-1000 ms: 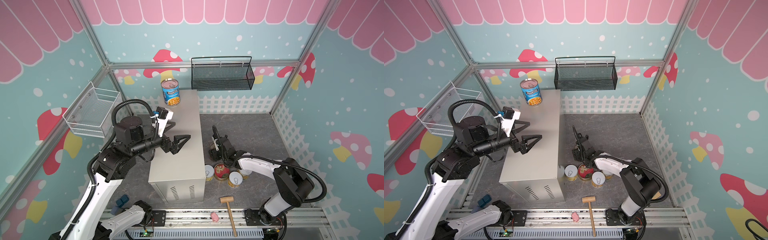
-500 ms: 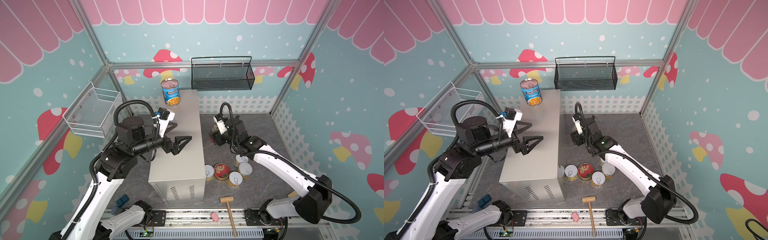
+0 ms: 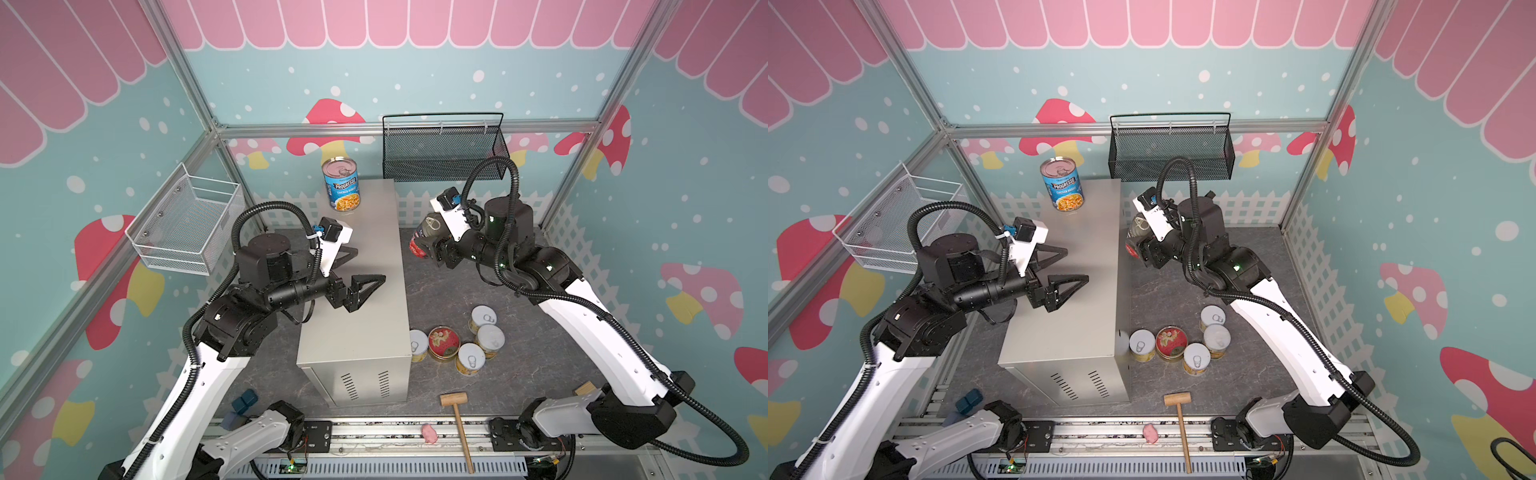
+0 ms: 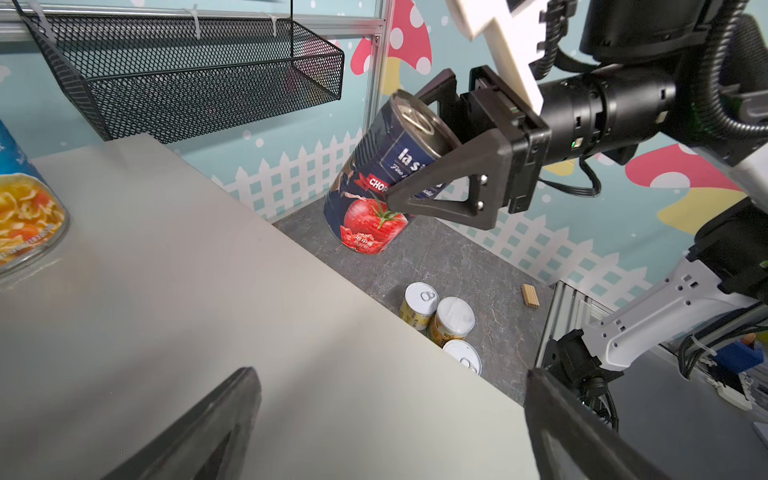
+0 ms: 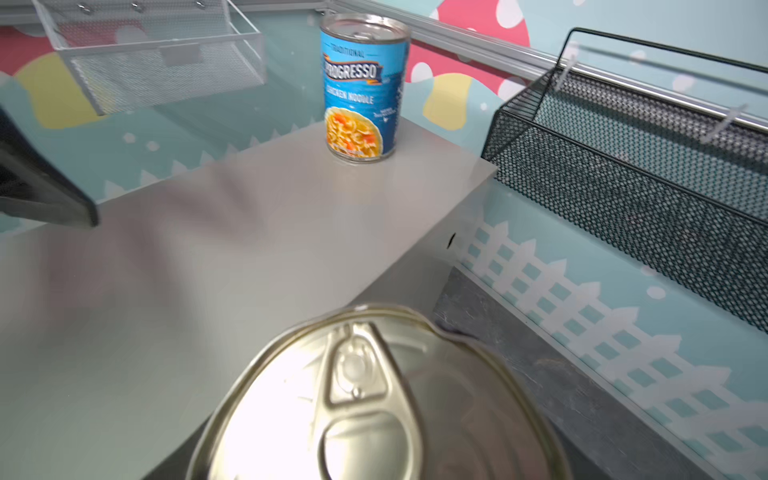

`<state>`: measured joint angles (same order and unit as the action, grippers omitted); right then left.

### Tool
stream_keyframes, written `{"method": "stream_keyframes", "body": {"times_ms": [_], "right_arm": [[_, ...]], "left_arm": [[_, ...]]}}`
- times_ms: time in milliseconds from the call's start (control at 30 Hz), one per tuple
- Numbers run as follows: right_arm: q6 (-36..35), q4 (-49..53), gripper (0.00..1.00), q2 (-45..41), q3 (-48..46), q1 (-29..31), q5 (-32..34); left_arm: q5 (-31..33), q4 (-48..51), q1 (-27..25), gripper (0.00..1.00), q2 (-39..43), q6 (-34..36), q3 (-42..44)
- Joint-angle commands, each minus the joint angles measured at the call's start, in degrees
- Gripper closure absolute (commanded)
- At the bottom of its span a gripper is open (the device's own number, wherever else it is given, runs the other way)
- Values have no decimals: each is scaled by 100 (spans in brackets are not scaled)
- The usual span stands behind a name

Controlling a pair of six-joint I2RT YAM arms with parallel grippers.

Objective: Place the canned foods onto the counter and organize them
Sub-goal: 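Grasp the dark can with the right gripper while the left gripper draws back, then lift the chopped tomatoes can with the right gripper beside the soup can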

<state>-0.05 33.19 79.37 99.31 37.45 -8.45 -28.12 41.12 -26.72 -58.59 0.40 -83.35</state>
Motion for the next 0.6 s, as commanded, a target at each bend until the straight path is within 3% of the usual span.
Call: {"method": "stream_keyframes", "body": {"times_ms": [0, 233, 567], "right_arm": [[-266, -343, 39, 43, 526, -7, -833], [-87, -285, 38, 520, 1100, 4, -1445], [16, -416, 37, 973, 1323, 96, -1620]], "left_arm": [[-131, -113, -23, 1, 67, 66, 60], [-47, -141, -11, 1, 180, 122, 108], [104, -213, -9, 1, 306, 157, 166]]}}
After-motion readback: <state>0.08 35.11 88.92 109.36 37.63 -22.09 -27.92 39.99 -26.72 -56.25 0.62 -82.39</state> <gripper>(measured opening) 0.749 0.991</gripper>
